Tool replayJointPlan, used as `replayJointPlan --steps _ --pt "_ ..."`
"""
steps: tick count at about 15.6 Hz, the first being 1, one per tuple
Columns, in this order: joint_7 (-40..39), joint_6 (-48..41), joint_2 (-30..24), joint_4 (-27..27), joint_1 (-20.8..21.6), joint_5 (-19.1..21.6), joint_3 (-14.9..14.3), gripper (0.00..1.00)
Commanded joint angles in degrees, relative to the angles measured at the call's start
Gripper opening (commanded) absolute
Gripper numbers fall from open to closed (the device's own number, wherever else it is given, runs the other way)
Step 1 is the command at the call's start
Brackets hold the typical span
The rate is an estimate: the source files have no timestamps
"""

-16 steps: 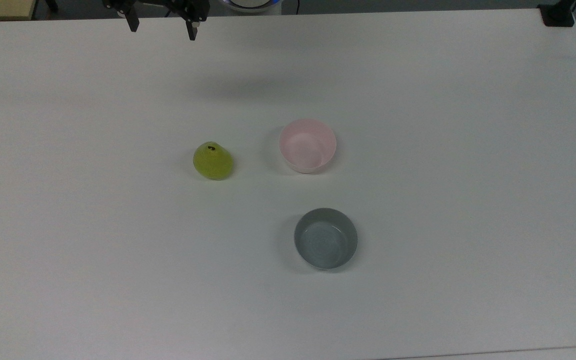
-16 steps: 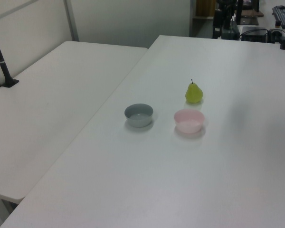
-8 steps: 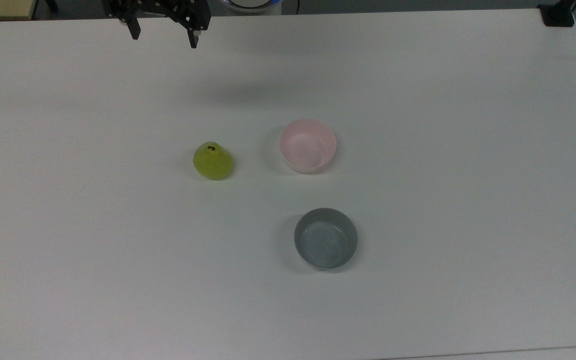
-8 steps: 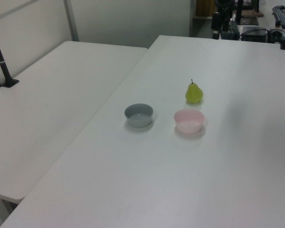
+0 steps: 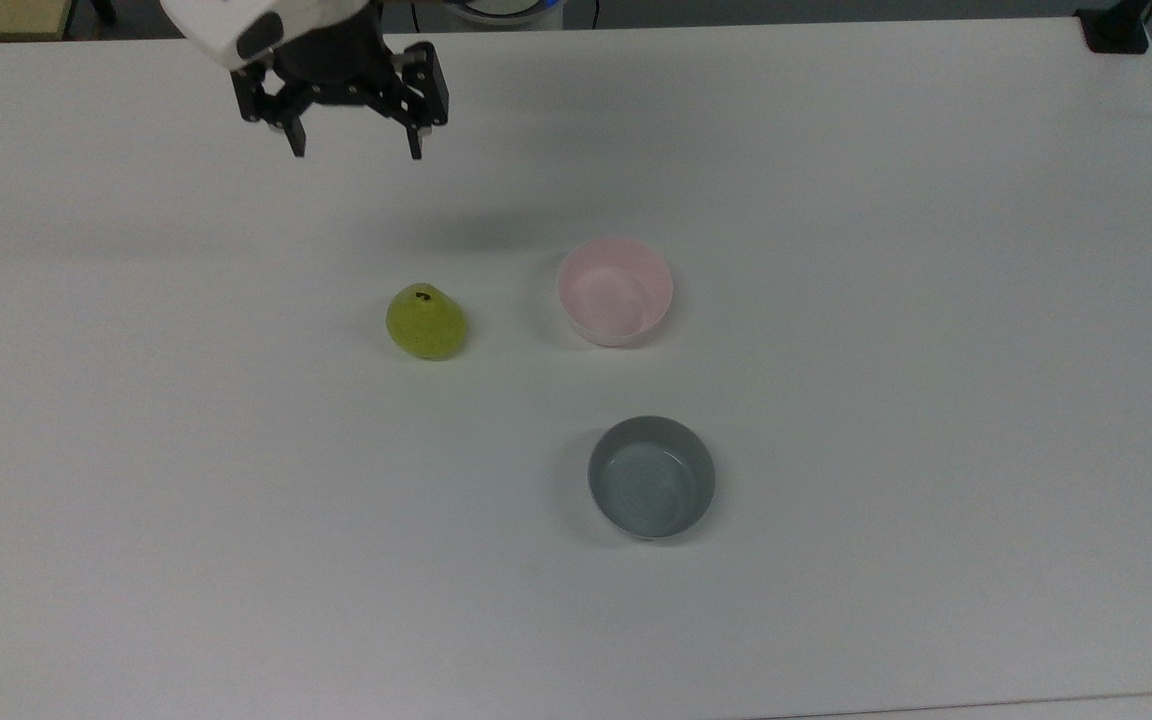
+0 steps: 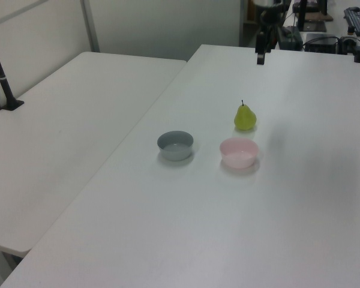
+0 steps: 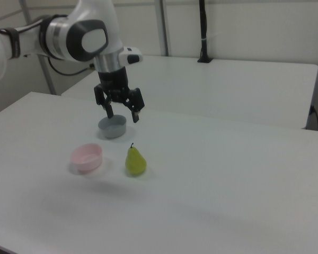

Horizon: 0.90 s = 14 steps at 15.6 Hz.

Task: Place the pear in the bowl
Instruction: 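Lower the open gripper down around the green pear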

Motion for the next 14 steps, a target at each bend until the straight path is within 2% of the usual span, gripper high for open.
replayJointPlan --steps 1,7,14 --pt "-2.57 5.60 6.42 0.60 3.16 0.66 -0.75 1.00" --pt "-1.16 12.20 13.81 -0.01 6.16 0.22 -0.83 1.00" --pt "-1.87 17.56 15.74 -4.58 6.07 -4.51 -1.80 1.00"
